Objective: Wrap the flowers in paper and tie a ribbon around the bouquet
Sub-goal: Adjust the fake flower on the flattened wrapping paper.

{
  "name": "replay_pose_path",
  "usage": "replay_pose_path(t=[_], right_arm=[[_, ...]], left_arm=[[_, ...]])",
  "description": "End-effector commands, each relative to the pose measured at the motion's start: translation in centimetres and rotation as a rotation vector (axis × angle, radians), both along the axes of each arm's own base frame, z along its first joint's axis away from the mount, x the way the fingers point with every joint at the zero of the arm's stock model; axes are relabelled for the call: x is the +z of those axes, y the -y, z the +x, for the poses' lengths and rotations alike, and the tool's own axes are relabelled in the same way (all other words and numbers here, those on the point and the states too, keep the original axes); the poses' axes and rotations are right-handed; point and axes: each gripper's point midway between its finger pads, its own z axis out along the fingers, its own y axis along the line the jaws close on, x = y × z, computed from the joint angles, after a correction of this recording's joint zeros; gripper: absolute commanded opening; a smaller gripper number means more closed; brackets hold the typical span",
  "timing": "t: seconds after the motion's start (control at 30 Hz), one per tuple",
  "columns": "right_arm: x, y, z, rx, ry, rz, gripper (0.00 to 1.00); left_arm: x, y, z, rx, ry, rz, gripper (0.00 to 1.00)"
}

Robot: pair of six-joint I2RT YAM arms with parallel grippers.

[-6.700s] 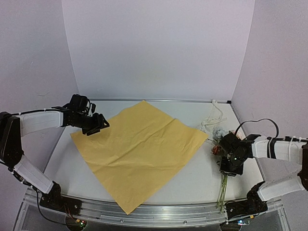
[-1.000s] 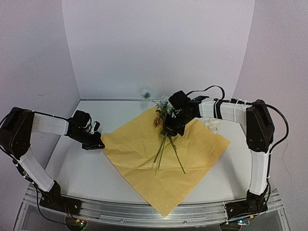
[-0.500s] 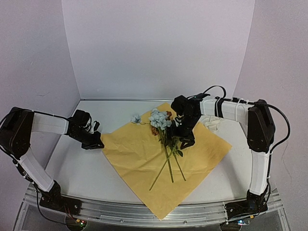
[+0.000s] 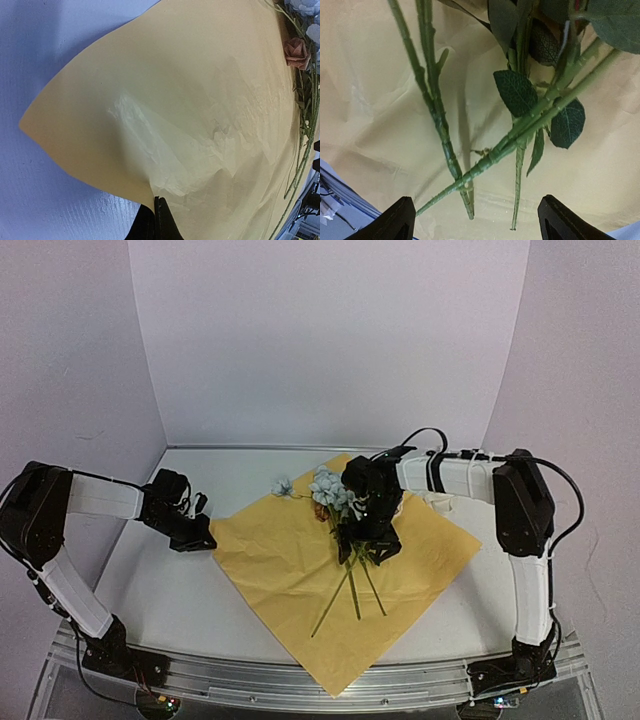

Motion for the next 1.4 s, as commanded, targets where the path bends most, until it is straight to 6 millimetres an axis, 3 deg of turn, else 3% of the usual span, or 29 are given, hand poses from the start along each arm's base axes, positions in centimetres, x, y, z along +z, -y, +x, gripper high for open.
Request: replay_pose_path(t=[0.0, 0.2, 0.53, 0.73, 0.9, 1.1, 1.37], right_arm=[[-1.4, -0.1, 1.4, 0.005, 0.043, -0.045, 0.88], [-3.0, 0.0, 1.5, 0.006, 0.028, -0.079, 0.85], [-4.6, -0.6, 2.1, -0.076, -0.003, -0.108, 0.38], [-3.7, -2.3, 4.3, -0.143, 0.033, -0.079, 0.14], [-2.8, -2.6, 6.9, -0.205, 0.122, -0.107, 0.0], [-1.9, -3.1, 9.7, -0.239, 0.199, -0.098, 0.0], [-2.3, -3.2, 12.3, -0.228, 0.191, -0.041, 0.01]], left_arm=[[1.6, 0.7, 1.4, -0.01, 0.041, -0.022, 0.0], [1.7, 0.7, 1.3, -0.012, 0.041, -0.026, 0.0], [1.6, 0.9, 1.1, -0.017, 0.034, -0.037, 0.0], [1.6, 0.9, 1.0, -0.018, 0.033, -0.04, 0.0], [1.6, 1.1, 1.0, -0.023, 0.031, -0.046, 0.0], [1.4, 1.1, 0.7, -0.032, 0.022, -0.046, 0.0], [1.2, 1.0, 0.5, -0.046, 0.011, -0.037, 0.0]])
